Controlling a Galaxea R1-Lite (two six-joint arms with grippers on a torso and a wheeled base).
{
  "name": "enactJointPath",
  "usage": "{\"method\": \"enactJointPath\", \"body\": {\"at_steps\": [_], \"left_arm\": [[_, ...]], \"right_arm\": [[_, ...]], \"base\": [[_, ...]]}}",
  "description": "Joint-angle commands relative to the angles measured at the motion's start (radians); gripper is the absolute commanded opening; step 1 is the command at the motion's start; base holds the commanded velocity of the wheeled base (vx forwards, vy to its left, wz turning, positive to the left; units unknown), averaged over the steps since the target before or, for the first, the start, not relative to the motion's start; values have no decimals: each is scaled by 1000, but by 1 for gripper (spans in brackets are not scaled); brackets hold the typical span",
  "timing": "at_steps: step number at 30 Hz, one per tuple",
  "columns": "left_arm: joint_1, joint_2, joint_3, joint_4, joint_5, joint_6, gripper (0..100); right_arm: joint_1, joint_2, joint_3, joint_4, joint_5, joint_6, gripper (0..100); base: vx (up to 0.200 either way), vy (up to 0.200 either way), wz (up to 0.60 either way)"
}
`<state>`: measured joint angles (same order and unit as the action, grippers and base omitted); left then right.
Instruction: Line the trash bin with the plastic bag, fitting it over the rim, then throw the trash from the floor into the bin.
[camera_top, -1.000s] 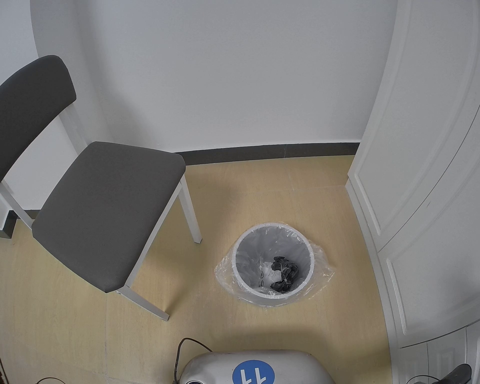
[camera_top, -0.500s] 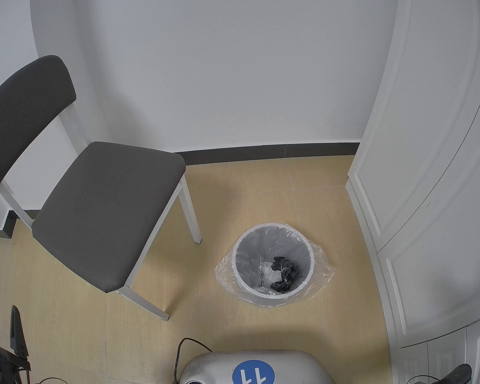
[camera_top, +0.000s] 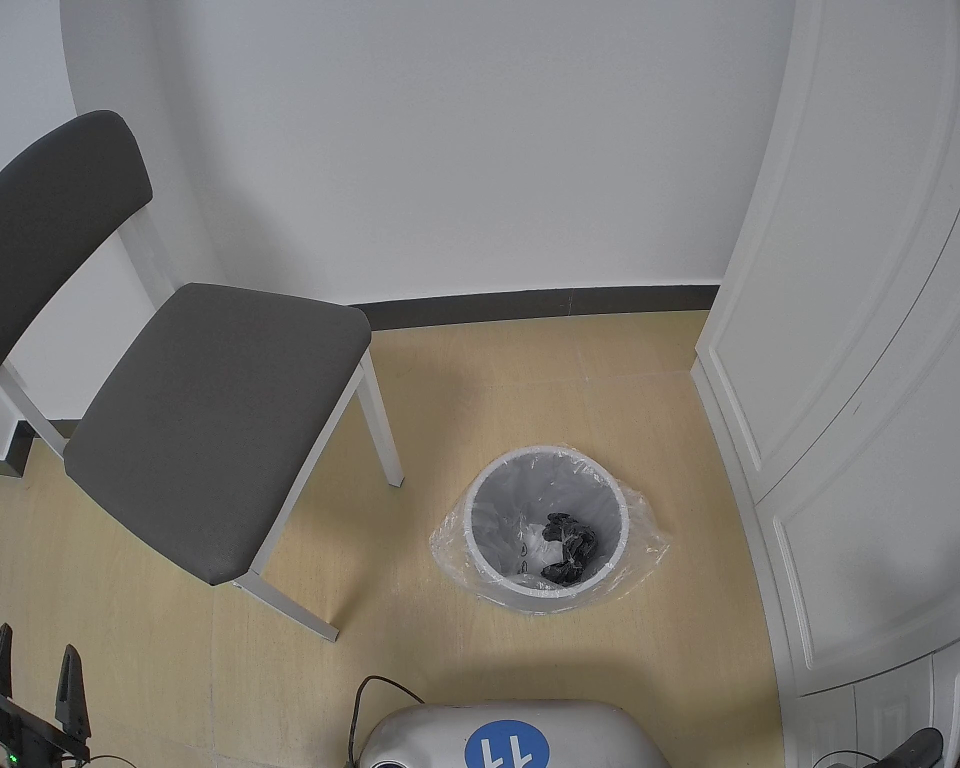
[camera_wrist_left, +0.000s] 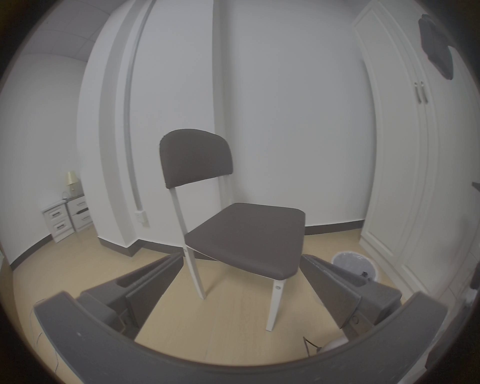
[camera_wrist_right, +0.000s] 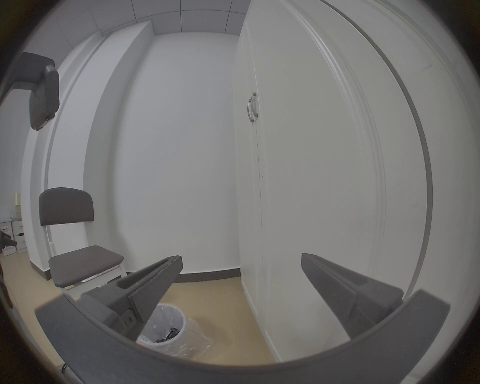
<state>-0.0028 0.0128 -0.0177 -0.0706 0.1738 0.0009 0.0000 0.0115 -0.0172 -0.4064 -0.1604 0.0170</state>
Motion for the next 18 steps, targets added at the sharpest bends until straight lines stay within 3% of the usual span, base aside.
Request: {"method": "enactJointPath", "body": {"at_steps": [1, 4, 5, 12, 18], "left_arm": [[1, -13, 18, 14, -54, -1, 100], [1, -13, 18, 34, -132, -18, 100], [0, -13, 18, 68, -195, -4, 100], [0, -13, 18, 69, -200, 28, 100], [0, -13, 18, 69, -200, 28, 100]], "right_arm": [[0, -11, 17, 20, -7, 0, 100], [0, -11, 17, 23, -7, 0, 100], [0, -11, 17, 23, -8, 0, 100], [0, -11, 17, 47, -7, -5, 100], [0, -11, 17, 144, -10, -74, 100]], "base": [[0, 0, 0], [0, 0, 0], [0, 0, 0], [0, 0, 0], [0, 0, 0]]}}
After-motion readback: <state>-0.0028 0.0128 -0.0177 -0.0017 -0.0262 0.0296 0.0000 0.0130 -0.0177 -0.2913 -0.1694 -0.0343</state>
